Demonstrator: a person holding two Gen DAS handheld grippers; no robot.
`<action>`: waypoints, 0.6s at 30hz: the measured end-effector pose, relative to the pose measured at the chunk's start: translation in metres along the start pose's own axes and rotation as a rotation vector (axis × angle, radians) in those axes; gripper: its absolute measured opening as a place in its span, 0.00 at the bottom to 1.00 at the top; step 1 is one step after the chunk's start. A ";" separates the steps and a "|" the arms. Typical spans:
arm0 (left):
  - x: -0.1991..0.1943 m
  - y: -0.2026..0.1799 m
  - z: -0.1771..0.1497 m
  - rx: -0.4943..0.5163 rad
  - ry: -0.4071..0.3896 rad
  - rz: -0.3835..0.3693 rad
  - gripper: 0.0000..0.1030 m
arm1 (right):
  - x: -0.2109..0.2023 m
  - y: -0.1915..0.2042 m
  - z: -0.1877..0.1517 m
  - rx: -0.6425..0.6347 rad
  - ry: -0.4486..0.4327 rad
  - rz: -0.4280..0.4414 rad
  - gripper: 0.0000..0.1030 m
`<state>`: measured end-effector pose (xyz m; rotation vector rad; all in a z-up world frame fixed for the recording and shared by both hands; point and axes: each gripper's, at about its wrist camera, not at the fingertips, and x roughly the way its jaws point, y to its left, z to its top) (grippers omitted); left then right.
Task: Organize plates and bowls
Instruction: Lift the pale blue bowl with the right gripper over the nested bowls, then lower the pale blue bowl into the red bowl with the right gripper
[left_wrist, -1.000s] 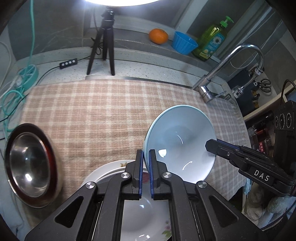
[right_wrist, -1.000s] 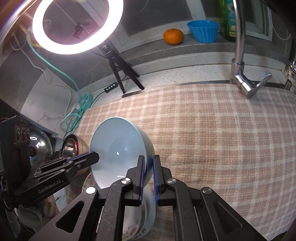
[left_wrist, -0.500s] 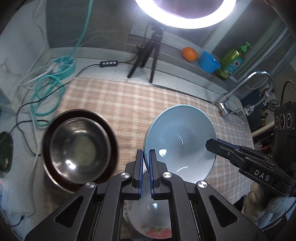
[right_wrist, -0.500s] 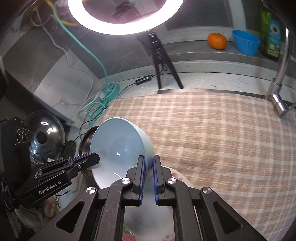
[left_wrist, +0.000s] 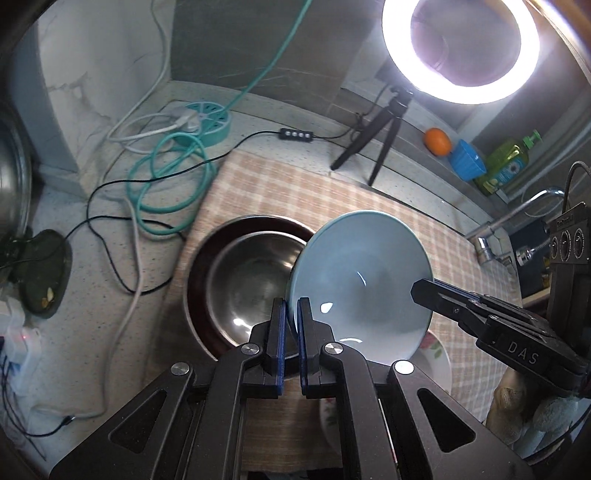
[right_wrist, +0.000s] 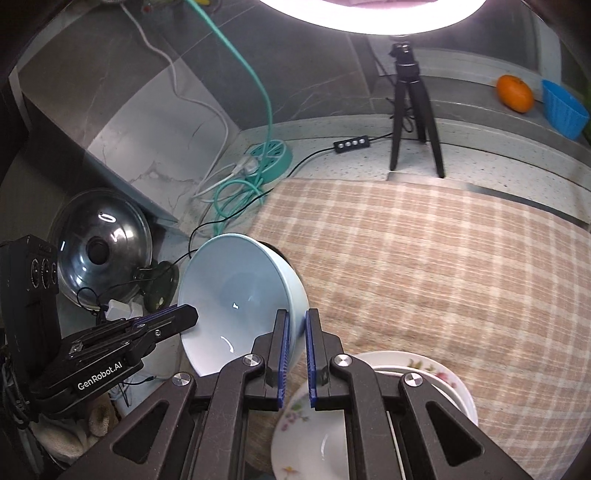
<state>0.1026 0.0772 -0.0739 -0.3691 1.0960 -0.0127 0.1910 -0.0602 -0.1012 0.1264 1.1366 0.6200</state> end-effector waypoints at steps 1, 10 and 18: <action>0.001 0.004 0.000 -0.008 0.002 0.004 0.04 | 0.005 0.004 0.002 -0.006 0.006 0.001 0.08; 0.007 0.030 0.001 -0.057 0.014 0.029 0.04 | 0.033 0.022 0.009 -0.033 0.039 0.001 0.08; 0.015 0.040 0.001 -0.072 0.036 0.039 0.04 | 0.049 0.025 0.010 -0.032 0.072 -0.007 0.08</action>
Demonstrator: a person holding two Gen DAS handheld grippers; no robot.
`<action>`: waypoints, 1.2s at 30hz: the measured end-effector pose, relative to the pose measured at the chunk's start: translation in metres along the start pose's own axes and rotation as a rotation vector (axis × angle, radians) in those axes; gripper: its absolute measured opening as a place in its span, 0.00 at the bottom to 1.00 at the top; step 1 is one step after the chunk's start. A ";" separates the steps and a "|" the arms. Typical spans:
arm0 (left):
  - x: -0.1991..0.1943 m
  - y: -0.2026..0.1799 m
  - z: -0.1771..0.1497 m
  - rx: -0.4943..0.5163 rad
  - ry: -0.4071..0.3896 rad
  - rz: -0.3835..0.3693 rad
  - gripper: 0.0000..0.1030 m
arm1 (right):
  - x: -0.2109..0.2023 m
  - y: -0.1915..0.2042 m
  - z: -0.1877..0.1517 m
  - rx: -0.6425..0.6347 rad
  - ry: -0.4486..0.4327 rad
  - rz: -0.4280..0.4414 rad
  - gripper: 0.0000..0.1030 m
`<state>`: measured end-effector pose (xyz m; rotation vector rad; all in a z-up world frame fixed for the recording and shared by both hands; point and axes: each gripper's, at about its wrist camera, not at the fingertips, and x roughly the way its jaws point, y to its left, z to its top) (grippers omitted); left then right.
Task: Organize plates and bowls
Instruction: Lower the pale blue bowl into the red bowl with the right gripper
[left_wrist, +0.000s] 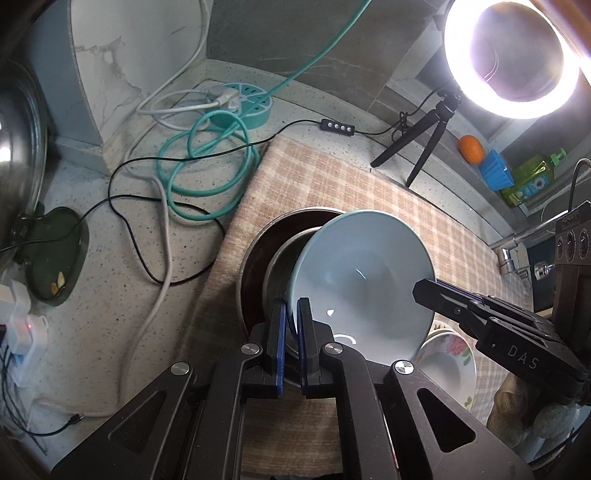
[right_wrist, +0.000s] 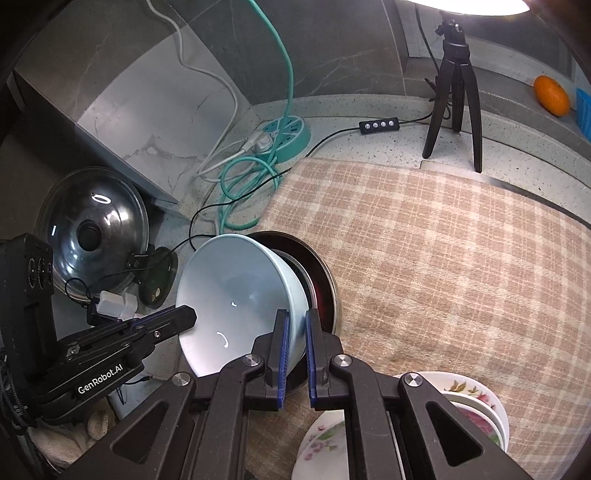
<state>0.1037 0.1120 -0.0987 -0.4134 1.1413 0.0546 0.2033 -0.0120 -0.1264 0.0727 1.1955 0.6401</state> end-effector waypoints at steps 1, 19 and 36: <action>0.001 0.000 0.001 0.000 0.005 0.002 0.04 | 0.001 0.000 0.000 0.000 0.004 -0.002 0.08; 0.009 0.004 0.003 -0.003 0.010 0.047 0.05 | 0.025 0.000 0.003 0.001 0.059 -0.010 0.11; -0.018 0.033 -0.011 -0.081 -0.117 0.024 0.20 | -0.006 -0.028 -0.008 0.082 -0.023 0.047 0.18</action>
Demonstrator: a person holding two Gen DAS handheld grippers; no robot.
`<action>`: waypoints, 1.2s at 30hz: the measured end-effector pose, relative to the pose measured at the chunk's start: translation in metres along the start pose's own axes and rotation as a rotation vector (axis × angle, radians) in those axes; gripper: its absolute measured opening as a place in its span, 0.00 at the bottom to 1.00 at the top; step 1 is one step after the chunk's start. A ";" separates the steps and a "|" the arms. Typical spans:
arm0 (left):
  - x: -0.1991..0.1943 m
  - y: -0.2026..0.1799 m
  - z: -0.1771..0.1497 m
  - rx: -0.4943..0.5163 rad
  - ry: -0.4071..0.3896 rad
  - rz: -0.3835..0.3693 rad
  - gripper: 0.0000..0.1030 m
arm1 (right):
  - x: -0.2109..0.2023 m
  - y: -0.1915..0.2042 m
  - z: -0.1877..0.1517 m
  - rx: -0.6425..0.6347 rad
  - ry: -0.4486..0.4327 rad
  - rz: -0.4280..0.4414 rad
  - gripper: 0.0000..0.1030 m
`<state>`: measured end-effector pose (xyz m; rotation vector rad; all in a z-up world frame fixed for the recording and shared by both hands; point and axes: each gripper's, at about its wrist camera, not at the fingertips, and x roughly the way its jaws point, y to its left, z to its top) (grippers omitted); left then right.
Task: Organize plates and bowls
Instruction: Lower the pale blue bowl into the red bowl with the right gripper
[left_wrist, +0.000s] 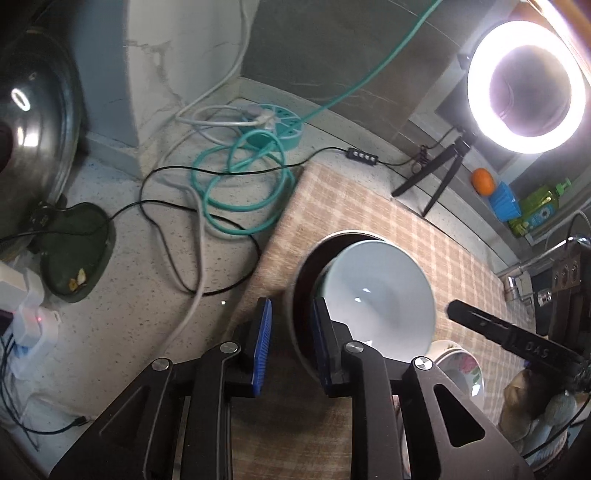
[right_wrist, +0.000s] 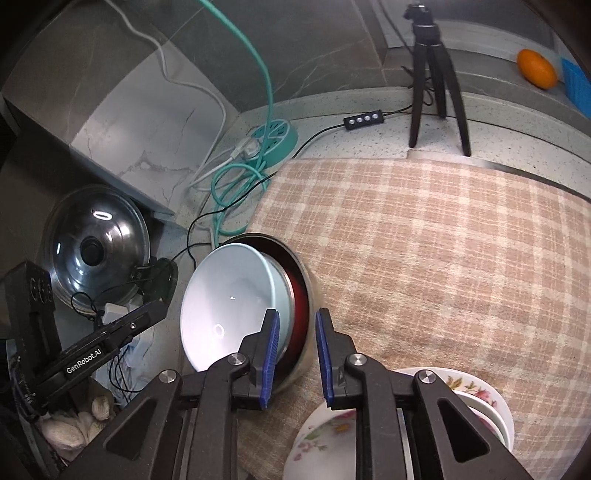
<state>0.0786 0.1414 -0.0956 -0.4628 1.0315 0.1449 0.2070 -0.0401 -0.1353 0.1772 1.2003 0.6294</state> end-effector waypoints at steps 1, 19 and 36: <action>0.000 0.003 -0.001 -0.010 -0.002 0.002 0.20 | -0.002 -0.004 -0.001 0.013 -0.001 0.007 0.18; 0.018 0.011 -0.011 -0.043 0.046 -0.047 0.20 | 0.007 -0.016 -0.003 0.029 0.009 0.002 0.20; 0.031 0.010 -0.005 -0.027 0.092 -0.060 0.15 | 0.025 -0.005 -0.002 -0.013 0.033 -0.021 0.19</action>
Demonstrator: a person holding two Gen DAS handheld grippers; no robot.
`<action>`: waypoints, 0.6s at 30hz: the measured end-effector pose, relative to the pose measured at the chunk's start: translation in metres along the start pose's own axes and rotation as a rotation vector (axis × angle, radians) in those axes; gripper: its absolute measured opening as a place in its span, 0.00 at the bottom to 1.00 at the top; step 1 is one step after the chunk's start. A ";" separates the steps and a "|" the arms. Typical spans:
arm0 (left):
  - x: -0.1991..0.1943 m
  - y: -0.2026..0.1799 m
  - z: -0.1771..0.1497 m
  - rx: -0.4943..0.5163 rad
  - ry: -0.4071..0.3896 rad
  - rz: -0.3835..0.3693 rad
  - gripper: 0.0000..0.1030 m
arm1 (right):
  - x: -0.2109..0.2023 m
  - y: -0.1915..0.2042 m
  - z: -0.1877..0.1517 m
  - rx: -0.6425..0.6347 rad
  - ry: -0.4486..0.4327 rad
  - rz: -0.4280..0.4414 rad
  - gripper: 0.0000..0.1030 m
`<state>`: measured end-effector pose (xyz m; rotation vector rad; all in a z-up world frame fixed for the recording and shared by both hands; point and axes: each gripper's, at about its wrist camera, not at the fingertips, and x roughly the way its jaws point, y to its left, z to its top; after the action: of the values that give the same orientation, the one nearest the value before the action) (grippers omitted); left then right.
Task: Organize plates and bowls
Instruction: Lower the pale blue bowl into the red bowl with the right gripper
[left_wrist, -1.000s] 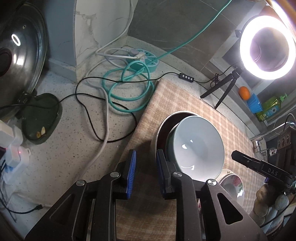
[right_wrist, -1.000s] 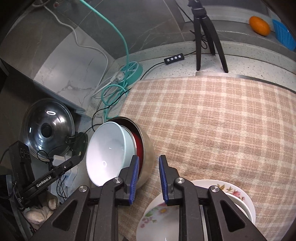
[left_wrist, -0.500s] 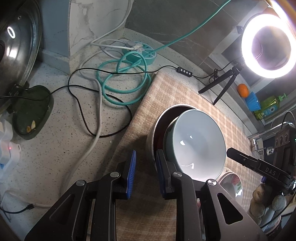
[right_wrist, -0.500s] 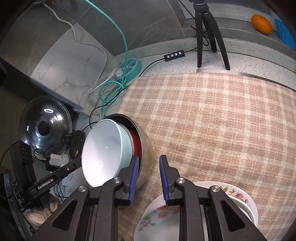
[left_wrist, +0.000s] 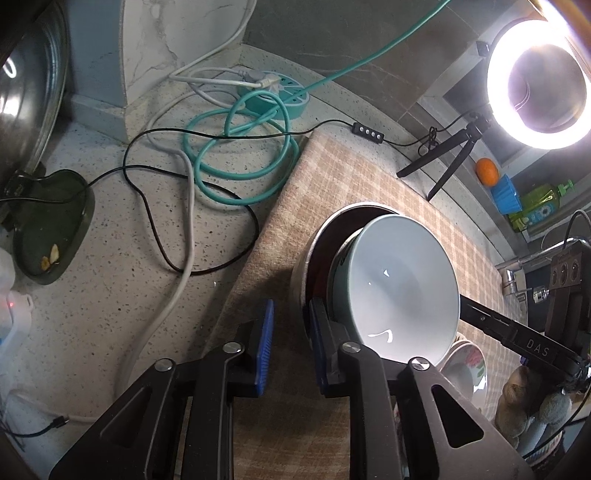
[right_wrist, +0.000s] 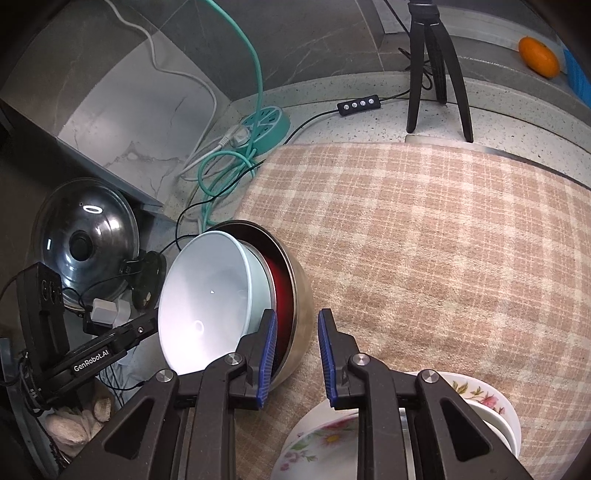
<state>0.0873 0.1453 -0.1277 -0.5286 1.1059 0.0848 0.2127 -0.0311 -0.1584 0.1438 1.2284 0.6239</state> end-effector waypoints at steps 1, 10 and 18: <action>0.001 0.000 0.000 -0.001 0.002 0.003 0.14 | 0.001 0.000 0.000 0.000 0.002 -0.007 0.19; 0.008 -0.006 0.004 0.005 0.023 0.007 0.07 | 0.007 0.001 0.000 0.003 0.034 -0.001 0.07; 0.007 -0.008 0.004 0.013 0.023 0.014 0.07 | 0.006 0.006 0.000 -0.021 0.032 -0.027 0.06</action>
<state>0.0968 0.1386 -0.1295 -0.5116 1.1318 0.0835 0.2118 -0.0228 -0.1604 0.1000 1.2522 0.6176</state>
